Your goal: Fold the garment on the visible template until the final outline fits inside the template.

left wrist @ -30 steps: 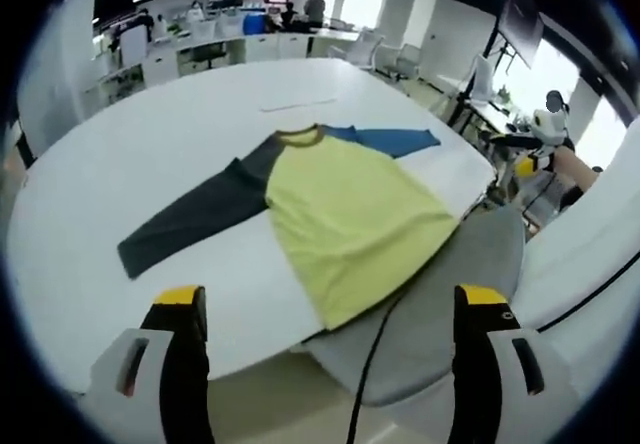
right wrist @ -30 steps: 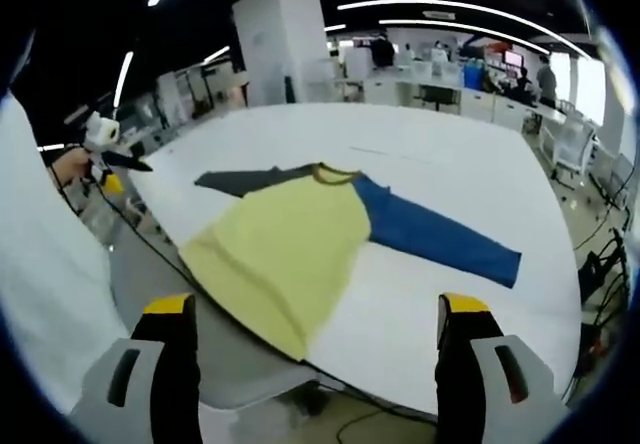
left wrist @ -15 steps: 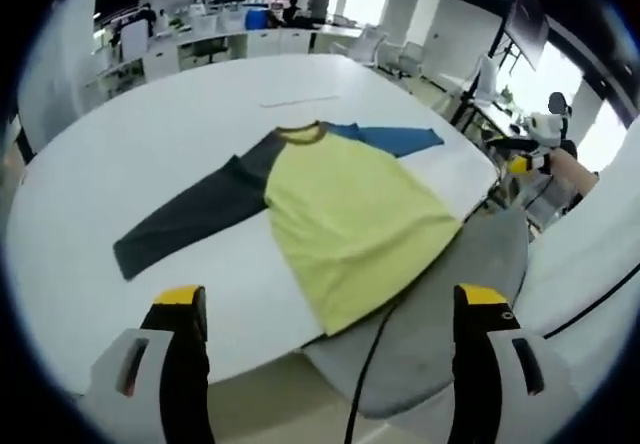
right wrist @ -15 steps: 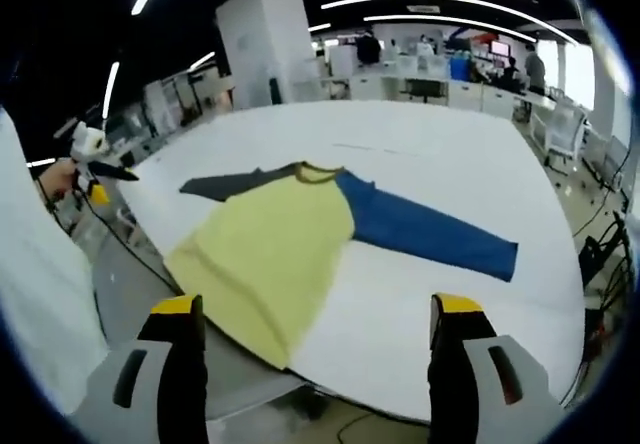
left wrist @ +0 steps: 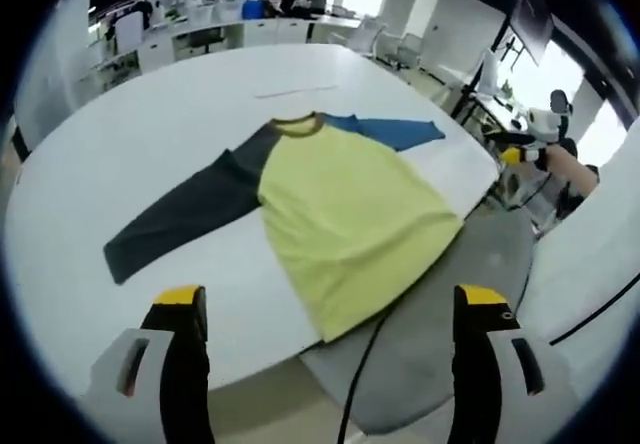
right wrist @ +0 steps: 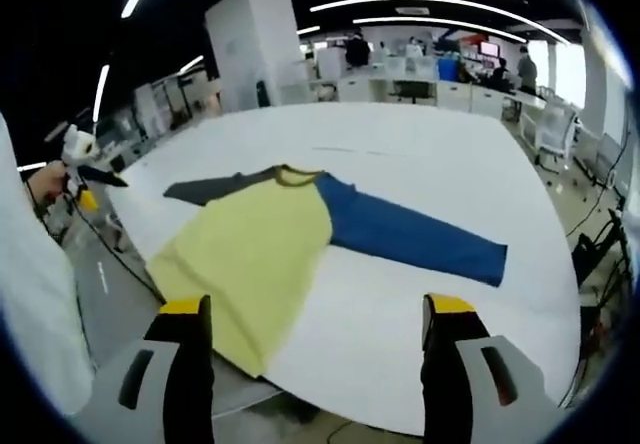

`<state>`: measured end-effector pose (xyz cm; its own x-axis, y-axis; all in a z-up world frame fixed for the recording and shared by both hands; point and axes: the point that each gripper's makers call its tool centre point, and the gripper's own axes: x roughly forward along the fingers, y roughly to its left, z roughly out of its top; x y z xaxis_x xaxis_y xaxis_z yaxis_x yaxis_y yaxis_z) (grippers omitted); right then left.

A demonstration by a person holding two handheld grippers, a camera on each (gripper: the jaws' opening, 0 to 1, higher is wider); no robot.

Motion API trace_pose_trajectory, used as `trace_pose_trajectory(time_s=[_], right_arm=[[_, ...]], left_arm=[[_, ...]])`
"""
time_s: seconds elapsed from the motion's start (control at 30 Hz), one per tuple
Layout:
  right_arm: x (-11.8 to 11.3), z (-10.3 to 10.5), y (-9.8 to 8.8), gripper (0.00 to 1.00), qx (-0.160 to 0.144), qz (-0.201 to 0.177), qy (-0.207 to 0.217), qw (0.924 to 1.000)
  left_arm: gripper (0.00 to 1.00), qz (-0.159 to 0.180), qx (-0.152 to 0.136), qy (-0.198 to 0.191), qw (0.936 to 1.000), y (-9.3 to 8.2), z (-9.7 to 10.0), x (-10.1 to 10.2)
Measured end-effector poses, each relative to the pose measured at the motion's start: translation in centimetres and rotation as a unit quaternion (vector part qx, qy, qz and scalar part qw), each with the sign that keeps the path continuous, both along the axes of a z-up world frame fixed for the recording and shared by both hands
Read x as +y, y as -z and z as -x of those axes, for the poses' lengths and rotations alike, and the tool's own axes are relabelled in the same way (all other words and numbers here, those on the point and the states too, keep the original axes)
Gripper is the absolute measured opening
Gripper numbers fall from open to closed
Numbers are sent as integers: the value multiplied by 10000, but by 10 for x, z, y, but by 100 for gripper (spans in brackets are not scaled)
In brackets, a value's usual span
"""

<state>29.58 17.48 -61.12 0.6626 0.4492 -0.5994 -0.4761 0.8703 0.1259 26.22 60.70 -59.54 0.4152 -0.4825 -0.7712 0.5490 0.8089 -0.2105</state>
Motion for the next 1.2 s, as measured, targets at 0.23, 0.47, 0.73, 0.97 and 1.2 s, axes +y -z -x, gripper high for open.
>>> trace_pose_trajectory(time_s=[0.23, 0.47, 0.73, 0.97, 1.2], right_arm=[[-10, -20, -2, 78, -264, 85, 170, 9995], [-15, -27, 4, 75, -244, 65, 216, 9994], [-31, -41, 13, 73, -199, -39, 440, 9988], [-44, -54, 18, 72, -174, 26, 568, 9982], [-57, -66, 25, 71, -157, 200, 548, 9982]], left_arm=[[97, -67, 110, 148, 9998, 7, -3, -9], [95, -59, 118, 143, 9998, 7, -8, -11], [88, -429, 13, 177, 9989, 10, -16, -2], [88, -415, -9, 169, 9990, 13, -25, -6], [87, -423, 66, 234, 9988, 17, -30, -11]])
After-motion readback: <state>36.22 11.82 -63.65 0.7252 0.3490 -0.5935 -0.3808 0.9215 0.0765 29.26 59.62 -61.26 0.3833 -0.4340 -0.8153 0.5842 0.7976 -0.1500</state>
